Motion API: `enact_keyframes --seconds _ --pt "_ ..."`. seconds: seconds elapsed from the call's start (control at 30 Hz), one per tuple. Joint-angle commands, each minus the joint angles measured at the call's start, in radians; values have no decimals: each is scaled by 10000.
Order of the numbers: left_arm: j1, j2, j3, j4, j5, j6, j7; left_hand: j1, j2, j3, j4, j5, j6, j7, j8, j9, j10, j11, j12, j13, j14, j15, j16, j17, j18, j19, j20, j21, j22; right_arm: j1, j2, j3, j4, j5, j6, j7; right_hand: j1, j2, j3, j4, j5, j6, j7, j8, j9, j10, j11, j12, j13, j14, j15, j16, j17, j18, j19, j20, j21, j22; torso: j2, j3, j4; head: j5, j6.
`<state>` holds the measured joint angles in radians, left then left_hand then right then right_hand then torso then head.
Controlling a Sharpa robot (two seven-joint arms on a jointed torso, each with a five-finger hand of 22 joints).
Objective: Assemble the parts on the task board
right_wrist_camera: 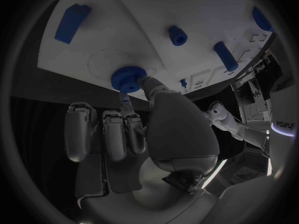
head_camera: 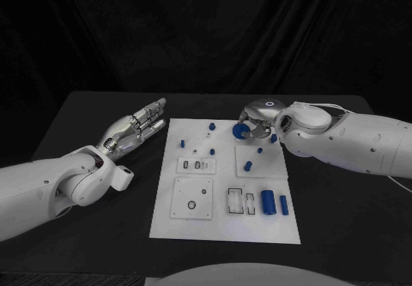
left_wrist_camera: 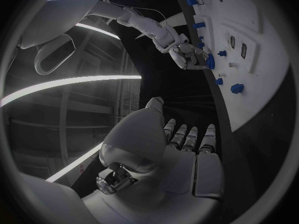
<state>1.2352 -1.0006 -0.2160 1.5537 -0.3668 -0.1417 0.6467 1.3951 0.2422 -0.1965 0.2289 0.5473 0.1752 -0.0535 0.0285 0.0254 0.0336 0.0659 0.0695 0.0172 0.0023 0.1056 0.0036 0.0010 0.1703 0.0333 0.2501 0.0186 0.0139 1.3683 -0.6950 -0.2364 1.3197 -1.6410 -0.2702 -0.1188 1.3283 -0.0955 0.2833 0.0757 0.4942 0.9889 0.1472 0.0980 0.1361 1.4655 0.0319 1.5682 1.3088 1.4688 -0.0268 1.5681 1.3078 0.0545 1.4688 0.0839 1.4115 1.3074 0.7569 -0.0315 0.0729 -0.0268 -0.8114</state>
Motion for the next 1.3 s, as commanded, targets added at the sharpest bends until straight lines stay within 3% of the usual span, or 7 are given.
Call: enact_keyframes --seconds 0.03,0.23,0.47,0.8,1.03,1.3 --pt "27 21 8 14 3 111 102 110 1 0 -91 74 -7 78 8 9 3 72 48 10 -23 71 -36 -10 111 2 82 55 16 -89 -17 -39 -32 -40 193 50 231 35 21 -199 -373 649 -359 215 300 1053 30 26 2620 1020 -19 26 2630 -131 77 -39 -21 2082 4 0 0 21 -6" --pt "27 21 8 18 3 125 90 164 0 42 -173 116 -13 80 5 9 3 77 47 9 -23 85 -36 -10 111 15 103 64 19 -102 -28 -39 -18 -40 185 63 350 -17 25 -381 -769 857 -410 294 433 1053 -6 26 2620 1020 -38 26 2630 -130 82 -41 -20 2085 4 0 2 33 -21" --pt "27 -8 7 36 3 121 86 207 -4 81 -254 190 -13 81 3 10 4 74 49 10 -23 109 -36 -10 110 28 119 73 23 -105 -95 -39 91 -27 -77 154 316 30 -37 -412 -907 1091 -505 432 604 1053 -85 26 2620 1020 -98 26 2630 -146 126 -81 43 2109 0 -7 -5 87 6" --pt "26 -48 7 49 3 104 74 218 -6 93 -281 220 0 82 5 12 7 71 54 11 -23 128 -36 -10 111 39 129 80 26 70 -433 -22 760 504 -496 115 121 -15 -186 -329 -986 1174 -584 480 733 1053 -163 26 2620 1020 -171 26 2630 -167 188 -147 128 2138 -7 -7 -11 167 52" --pt "26 -34 7 31 3 99 58 220 -8 97 -291 231 5 83 6 13 8 70 56 12 -23 134 -36 -10 111 43 133 83 28 237 -457 -14 1094 809 -481 93 9 -30 -254 -257 -1098 1133 -595 442 767 1053 -180 26 2620 1020 -192 26 2630 -169 198 -174 133 2139 -10 -16 0 171 107" --pt "26 30 7 -15 3 144 23 221 -10 99 -299 239 23 84 10 16 7 69 52 11 -23 139 -36 -10 111 46 137 85 29 278 -28 -13 979 889 -267 196 3 -17 -257 -244 -1152 1047 -582 381 767 1053 -175 26 2620 1020 -195 26 2630 -167 195 -183 121 2136 -21 -27 15 141 159"
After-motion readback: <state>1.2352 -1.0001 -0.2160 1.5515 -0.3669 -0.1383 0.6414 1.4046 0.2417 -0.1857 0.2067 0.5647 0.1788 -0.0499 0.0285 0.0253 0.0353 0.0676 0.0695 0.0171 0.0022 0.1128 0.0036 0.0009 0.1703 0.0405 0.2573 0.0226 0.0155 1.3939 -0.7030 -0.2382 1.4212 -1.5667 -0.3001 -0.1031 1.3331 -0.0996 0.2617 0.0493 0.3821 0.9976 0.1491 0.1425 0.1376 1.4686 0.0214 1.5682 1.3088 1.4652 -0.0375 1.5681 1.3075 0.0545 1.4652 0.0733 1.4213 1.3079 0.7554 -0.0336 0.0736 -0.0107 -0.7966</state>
